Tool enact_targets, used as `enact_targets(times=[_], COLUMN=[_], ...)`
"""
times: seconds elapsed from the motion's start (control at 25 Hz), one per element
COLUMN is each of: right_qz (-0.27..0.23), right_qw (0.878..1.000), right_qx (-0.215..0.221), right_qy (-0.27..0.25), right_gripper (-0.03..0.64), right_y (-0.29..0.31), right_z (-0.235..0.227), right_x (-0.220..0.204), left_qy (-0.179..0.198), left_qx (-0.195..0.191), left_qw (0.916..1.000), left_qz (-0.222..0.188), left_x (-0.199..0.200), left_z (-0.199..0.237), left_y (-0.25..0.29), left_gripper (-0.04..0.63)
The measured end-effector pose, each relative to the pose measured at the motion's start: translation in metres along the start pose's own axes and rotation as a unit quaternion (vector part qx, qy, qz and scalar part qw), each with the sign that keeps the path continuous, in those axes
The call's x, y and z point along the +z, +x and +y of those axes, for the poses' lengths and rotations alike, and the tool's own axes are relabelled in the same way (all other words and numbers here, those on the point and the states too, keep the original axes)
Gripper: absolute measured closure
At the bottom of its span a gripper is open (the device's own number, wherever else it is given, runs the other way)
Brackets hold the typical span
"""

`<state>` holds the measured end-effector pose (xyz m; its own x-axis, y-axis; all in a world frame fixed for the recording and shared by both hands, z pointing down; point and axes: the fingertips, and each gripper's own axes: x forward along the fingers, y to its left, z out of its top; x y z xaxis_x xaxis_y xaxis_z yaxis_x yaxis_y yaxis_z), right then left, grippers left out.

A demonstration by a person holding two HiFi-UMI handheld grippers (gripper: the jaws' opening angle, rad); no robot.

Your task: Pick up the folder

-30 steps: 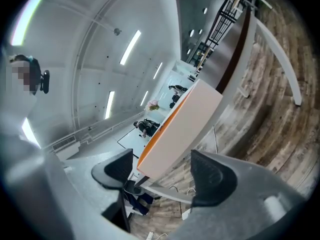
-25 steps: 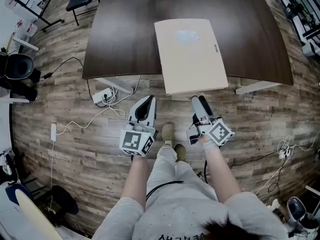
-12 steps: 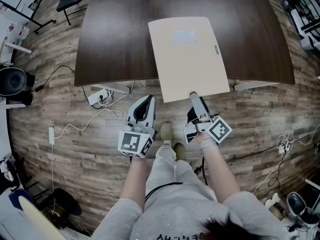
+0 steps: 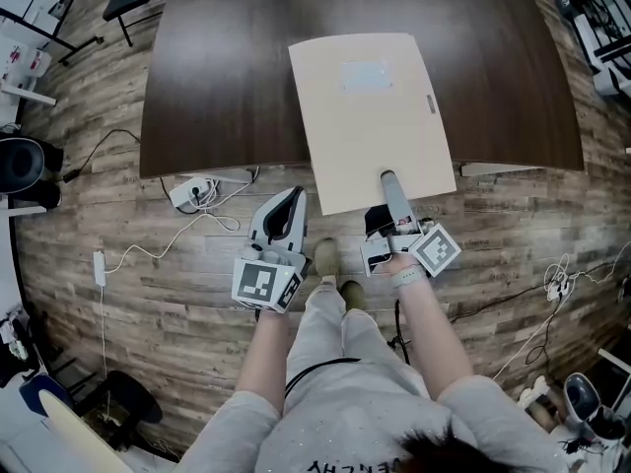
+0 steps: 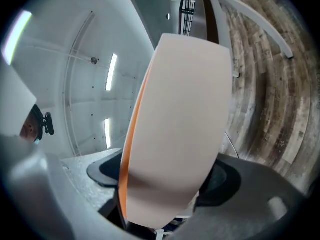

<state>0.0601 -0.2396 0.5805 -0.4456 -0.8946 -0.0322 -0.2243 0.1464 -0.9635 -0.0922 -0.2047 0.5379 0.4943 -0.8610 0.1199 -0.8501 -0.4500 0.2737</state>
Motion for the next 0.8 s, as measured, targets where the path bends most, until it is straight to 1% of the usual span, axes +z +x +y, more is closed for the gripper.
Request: enact_targets(times=[0.16,0.24,0.48,0.6,0.8], right_qz=[-0.011,-0.017,-0.022,-0.026,-0.043], right_qw=[1.000,0.999,0.999,0.999,0.997], right_qx=[0.002,0.000,-0.010,-0.012,-0.003], right_qy=[0.026,0.035,0.035,0.039,0.063], right_gripper=[0.200,0.221,0.254,0.282,0.315], right_y=[0.006,0.007,0.014,0.015,0.013], right_z=[-0.001,-0.004,-0.009,-0.012,-0.009], right_x=[0.002,0.003,0.002,0.001,0.002], left_qy=[0.002,0.004,0.004,0.005,0.004], left_qx=[-0.005,-0.008,-0.015,-0.017,-0.017], left_qw=[1.0000,1.0000,0.9999,0.9998,0.9998], left_qz=[0.002,0.003,0.006,0.008,0.009], left_x=[0.001,0.001,0.001,0.001,0.003], left_z=[0.004,0.007,0.017,0.019,0.023], left_y=[0.009,0.013,0.022,0.024,0.022], left_gripper=[0.597,0.597,0.597,0.597,0.597])
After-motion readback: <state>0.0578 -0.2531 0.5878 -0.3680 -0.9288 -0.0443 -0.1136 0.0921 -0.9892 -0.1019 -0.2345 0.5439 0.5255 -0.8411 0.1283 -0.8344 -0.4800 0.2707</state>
